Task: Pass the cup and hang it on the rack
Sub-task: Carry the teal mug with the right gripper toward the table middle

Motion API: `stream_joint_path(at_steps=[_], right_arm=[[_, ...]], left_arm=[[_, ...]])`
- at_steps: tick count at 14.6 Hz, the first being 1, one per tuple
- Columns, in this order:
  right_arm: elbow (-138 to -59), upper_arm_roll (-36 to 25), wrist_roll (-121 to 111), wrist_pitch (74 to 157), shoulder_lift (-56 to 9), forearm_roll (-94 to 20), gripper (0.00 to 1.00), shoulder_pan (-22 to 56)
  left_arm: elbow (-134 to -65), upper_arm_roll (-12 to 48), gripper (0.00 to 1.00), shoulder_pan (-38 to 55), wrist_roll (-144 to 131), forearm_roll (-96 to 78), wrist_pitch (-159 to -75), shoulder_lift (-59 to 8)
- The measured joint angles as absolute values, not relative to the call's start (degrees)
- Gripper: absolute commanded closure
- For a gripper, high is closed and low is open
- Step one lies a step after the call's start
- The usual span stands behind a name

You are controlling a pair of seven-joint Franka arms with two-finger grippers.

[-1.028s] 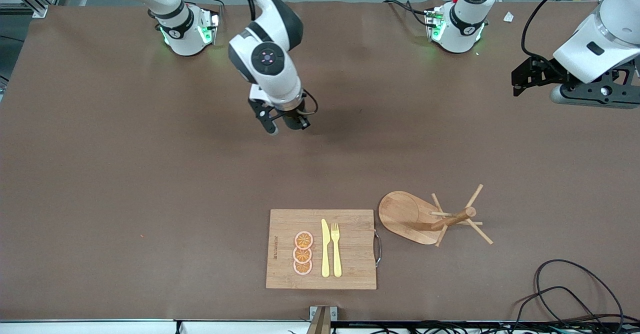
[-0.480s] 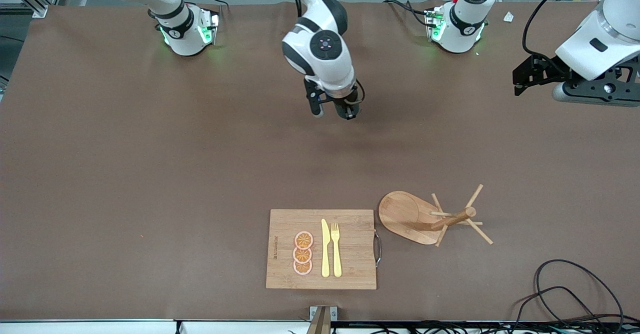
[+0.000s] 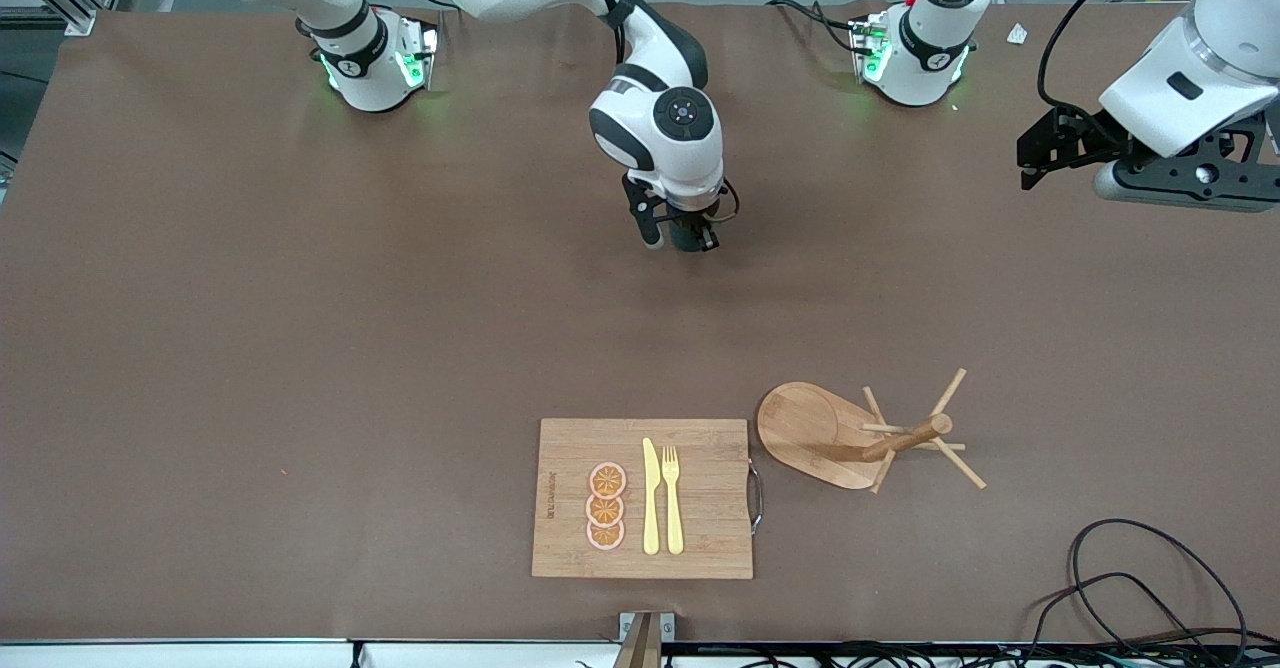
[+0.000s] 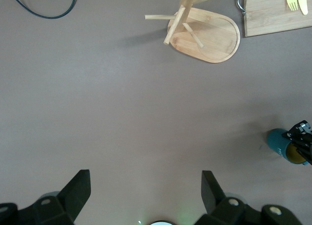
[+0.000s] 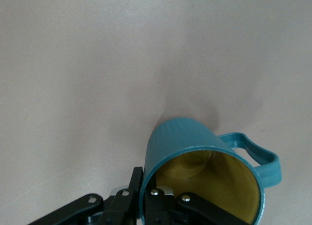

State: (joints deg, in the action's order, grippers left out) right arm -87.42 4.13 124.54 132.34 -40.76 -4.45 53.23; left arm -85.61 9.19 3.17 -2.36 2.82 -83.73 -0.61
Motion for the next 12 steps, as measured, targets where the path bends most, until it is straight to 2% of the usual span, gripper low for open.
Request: stream_joint_path(at_steps=[1, 3, 4, 6, 7, 8, 12], right_arm=[[-87.3, 4.1, 124.5, 132.3, -40.8, -4.4, 0.97, 53.2], [-87.2, 4.1, 124.5, 132.3, -40.8, -4.4, 0.68, 53.3], [-87.2, 4.1, 124.5, 132.2, -40.8, -4.4, 0.5, 53.3], [-87.2, 4.1, 123.9, 132.2, -40.8, -4.3, 0.23, 53.4], [-87.2, 4.1, 123.4, 132.2, -40.8, -4.2, 0.05, 53.6], [-87.1, 4.1, 123.1, 132.2, -40.8, -4.2, 0.0, 53.7], [-86.2, 4.2, 122.9, 131.9, -40.7, -3.5, 0.0, 54.7]], left_arm=[[-85.6, 9.2, 0.0, 3.2, -2.4, 2.8, -83.7, -0.8], [-85.4, 9.3, 0.0, 3.2, -2.4, 2.8, -83.8, -1.0], [-85.3, 9.3, 0.0, 3.2, -2.4, 2.8, -83.8, -1.0], [-84.7, 9.4, 0.0, 3.2, -2.3, 2.8, -83.8, -1.0], [-84.2, 9.5, 0.0, 3.2, -2.3, 2.8, -83.8, -1.0], [-83.8, 9.7, 0.0, 3.2, -2.2, 2.7, -83.8, -1.0], [-83.5, 10.9, 0.0, 3.4, -2.2, 2.5, -83.8, -1.1]])
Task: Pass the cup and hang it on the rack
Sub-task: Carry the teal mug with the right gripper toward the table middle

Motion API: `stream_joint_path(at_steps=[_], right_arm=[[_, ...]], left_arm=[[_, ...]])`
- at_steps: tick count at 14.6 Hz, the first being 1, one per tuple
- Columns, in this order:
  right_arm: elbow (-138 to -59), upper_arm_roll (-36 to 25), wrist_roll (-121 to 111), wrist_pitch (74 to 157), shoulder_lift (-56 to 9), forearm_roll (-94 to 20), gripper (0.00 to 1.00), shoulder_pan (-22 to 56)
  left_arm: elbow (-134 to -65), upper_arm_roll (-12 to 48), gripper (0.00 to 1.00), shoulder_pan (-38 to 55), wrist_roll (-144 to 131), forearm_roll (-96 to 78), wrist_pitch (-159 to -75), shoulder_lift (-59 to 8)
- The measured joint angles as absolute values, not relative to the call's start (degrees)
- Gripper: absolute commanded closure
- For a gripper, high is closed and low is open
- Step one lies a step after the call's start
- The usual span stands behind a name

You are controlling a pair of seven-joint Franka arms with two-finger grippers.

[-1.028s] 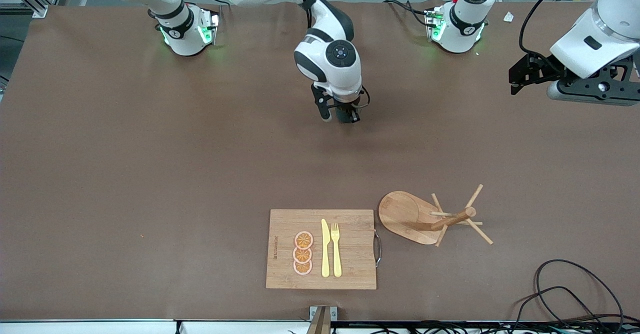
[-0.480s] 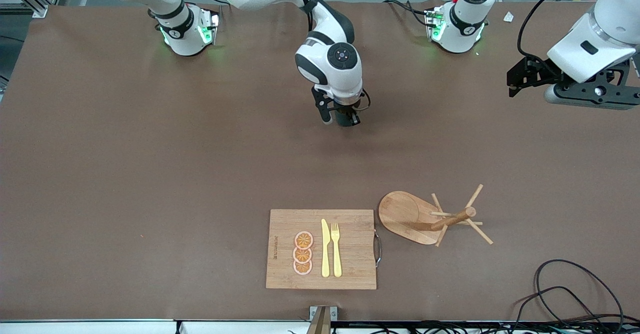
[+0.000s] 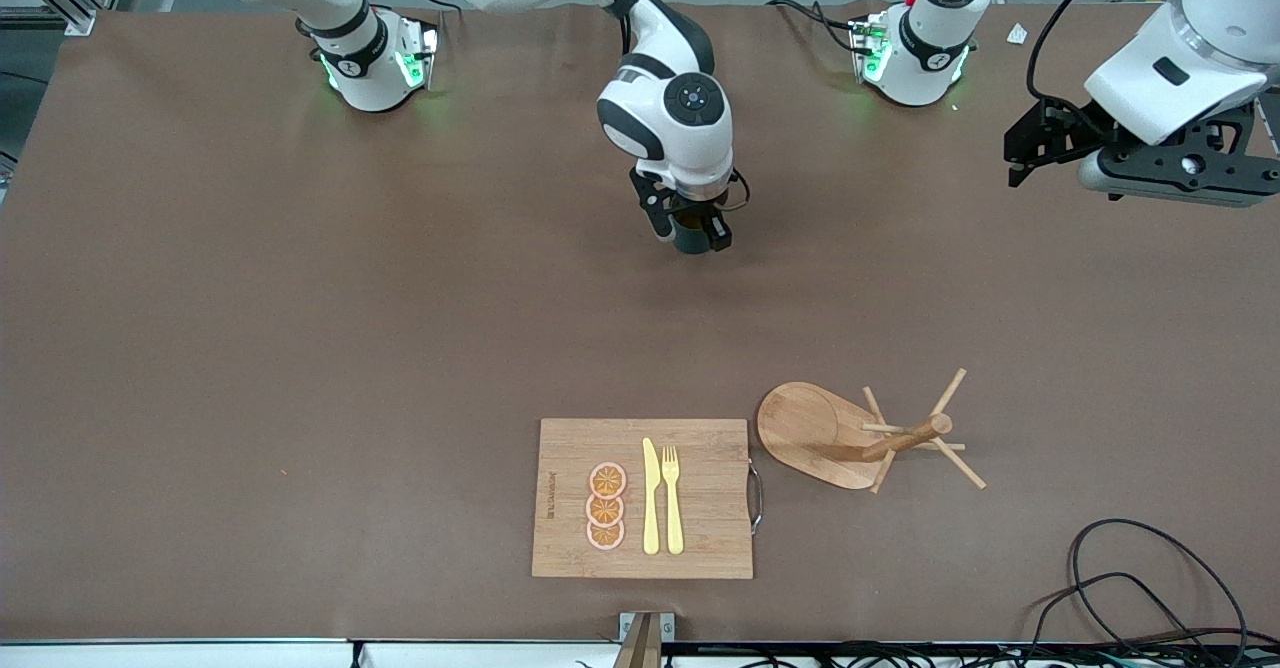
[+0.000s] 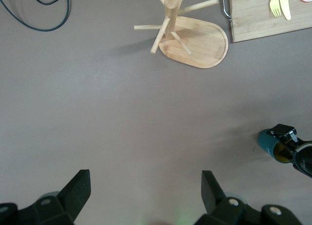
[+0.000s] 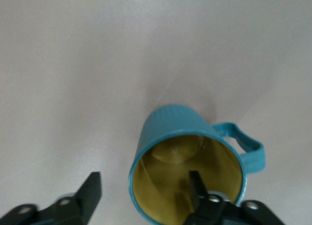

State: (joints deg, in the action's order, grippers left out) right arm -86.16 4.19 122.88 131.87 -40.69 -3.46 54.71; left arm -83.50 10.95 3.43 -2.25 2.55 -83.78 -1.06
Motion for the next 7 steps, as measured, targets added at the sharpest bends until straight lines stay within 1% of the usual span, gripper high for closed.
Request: stream_joint_path(at_steps=[2, 3, 5, 7], right_arm=[[-85.0, 3.9, 122.7, 129.8, -39.8, -3.5, 0.0, 54.5], [-84.4, 3.6, 121.5, 126.7, -38.5, -3.4, 0.0, 53.9], [-83.4, 3.1, 115.0, 117.1, -33.9, -3.4, 0.0, 51.6], [-83.2, 3.0, 105.1, 106.1, -27.1, -3.4, 0.0, 47.8]], left_arm=[[-83.5, 11.0, 0.0, 3.5, -2.2, 2.5, -83.8, -1.1], [-83.5, 11.0, 0.0, 3.5, -2.2, 2.5, -83.8, -1.2], [-83.5, 11.0, 0.0, 3.6, -2.2, 2.5, -83.8, -1.4], [-83.5, 11.0, 0.0, 4.0, -2.2, 2.5, -83.8, -1.8]])
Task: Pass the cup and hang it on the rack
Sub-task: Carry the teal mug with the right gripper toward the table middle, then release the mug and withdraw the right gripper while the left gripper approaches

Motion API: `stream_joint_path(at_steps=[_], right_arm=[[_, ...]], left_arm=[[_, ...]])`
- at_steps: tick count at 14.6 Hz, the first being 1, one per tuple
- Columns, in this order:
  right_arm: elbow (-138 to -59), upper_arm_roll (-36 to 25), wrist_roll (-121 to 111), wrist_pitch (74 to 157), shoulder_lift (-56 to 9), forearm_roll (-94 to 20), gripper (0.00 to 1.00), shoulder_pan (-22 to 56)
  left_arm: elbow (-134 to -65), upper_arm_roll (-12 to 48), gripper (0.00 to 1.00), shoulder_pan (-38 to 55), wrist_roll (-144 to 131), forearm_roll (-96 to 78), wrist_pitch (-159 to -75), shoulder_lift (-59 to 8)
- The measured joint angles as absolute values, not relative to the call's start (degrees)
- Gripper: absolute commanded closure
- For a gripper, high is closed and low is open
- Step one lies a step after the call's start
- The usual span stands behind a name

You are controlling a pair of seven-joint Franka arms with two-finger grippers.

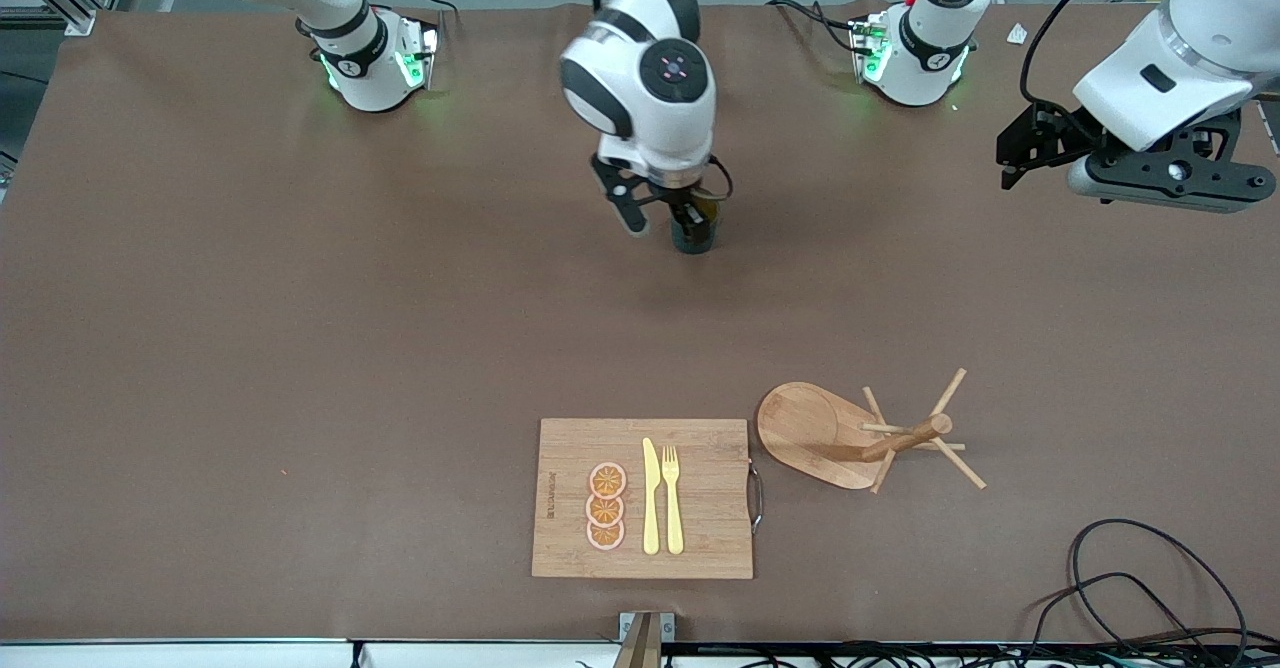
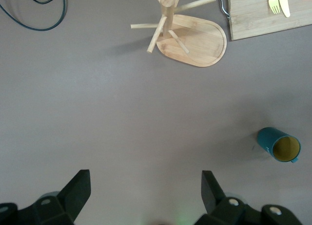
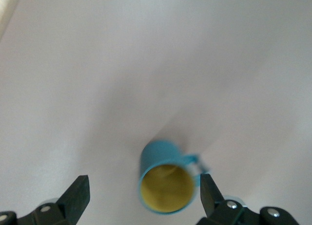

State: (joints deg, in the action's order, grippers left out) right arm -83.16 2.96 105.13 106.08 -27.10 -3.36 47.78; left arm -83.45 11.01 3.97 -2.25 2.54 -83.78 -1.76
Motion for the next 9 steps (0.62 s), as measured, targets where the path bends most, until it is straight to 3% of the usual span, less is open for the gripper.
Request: stream_joint_path(at_steps=[2, 5, 9], right_arm=[[-84.8, 2.6, 92.8, 98.1, -18.7, -3.2, 0.0, 44.0], [-92.2, 2.3, 75.4, 92.8, -4.8, -2.9, 0.0, 36.3], [-101.6, 2.1, 52.6, 91.6, 6.0, -0.2, 0.0, 26.2]], left_arm=[[-83.4, 11.0, 0.0, 4.4, -2.2, 2.5, -83.8, -1.9], [-83.4, 11.0, 0.0, 5.0, -2.3, 2.5, -83.8, -1.9], [-83.4, 12.0, 0.0, 10.1, -7.9, 2.5, -83.7, -2.0]])
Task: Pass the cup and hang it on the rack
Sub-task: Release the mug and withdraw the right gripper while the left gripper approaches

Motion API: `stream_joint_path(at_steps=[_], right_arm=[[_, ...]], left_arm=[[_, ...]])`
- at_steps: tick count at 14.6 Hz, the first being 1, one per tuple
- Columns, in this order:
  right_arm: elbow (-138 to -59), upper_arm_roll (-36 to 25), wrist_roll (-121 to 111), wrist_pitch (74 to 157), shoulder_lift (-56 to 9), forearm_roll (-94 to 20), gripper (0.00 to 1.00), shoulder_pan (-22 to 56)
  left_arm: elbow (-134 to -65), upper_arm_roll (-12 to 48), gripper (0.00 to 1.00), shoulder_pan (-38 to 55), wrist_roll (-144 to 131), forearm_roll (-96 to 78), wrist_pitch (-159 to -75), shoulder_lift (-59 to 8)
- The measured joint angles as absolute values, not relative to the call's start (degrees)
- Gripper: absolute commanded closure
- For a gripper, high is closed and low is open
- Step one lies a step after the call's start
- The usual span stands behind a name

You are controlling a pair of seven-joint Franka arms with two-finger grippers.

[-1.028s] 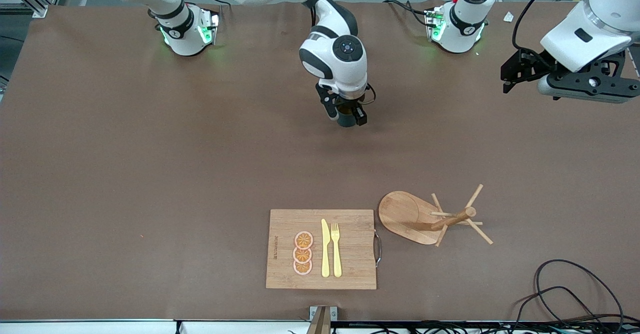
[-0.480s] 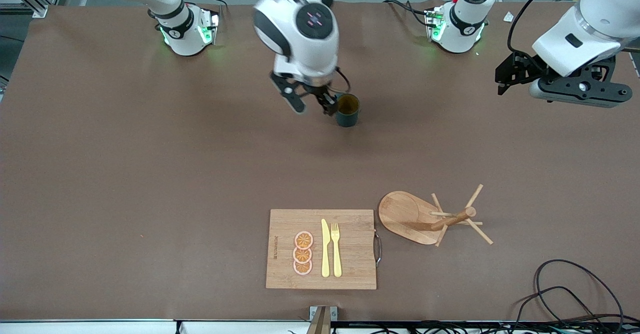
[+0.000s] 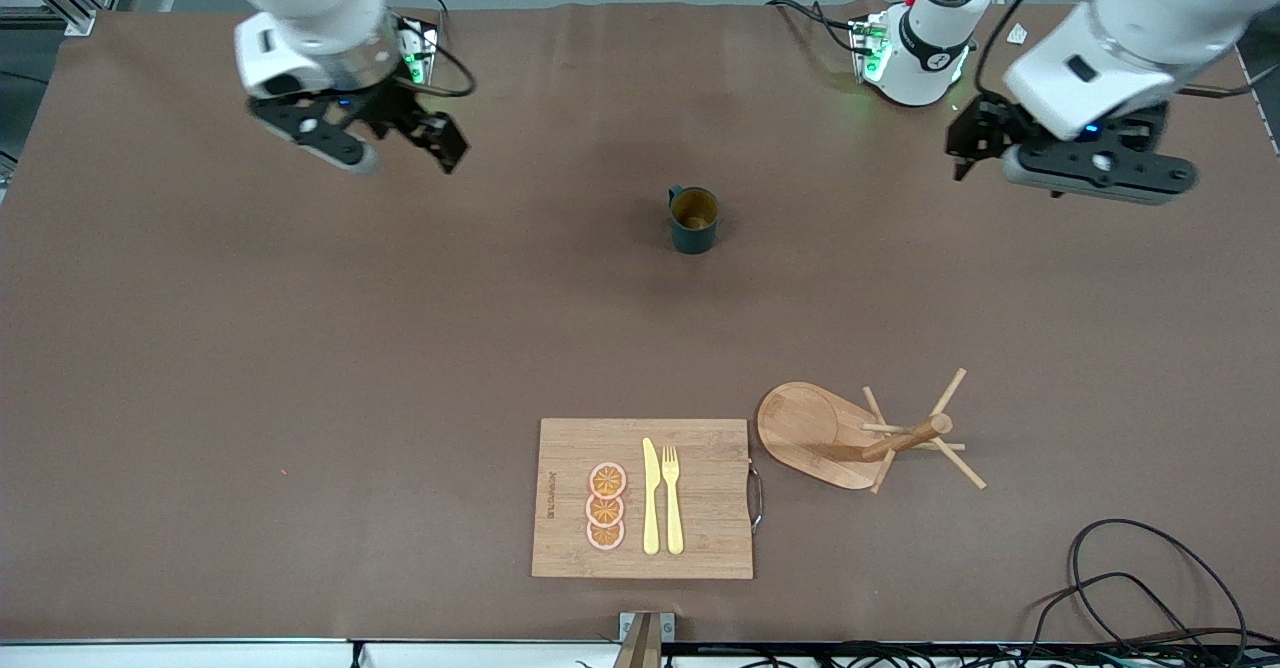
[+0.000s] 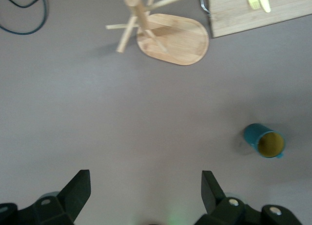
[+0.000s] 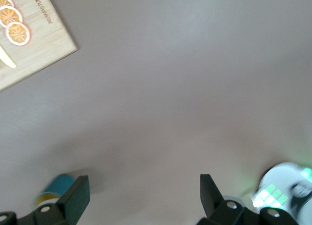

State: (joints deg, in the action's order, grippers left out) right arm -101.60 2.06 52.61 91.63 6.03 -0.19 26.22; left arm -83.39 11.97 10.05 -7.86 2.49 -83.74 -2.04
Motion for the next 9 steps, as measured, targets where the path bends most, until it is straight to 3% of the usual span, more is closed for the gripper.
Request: stream_joint_path(at_steps=[9], right_arm=[[-104.5, 1.5, 11.4, 93.4, 8.9, 1.8, 0.0, 5.2]], left_arm=[[-86.6, 13.7, 0.0, 31.2, -43.6, 9.7, -85.0, -9.6]])
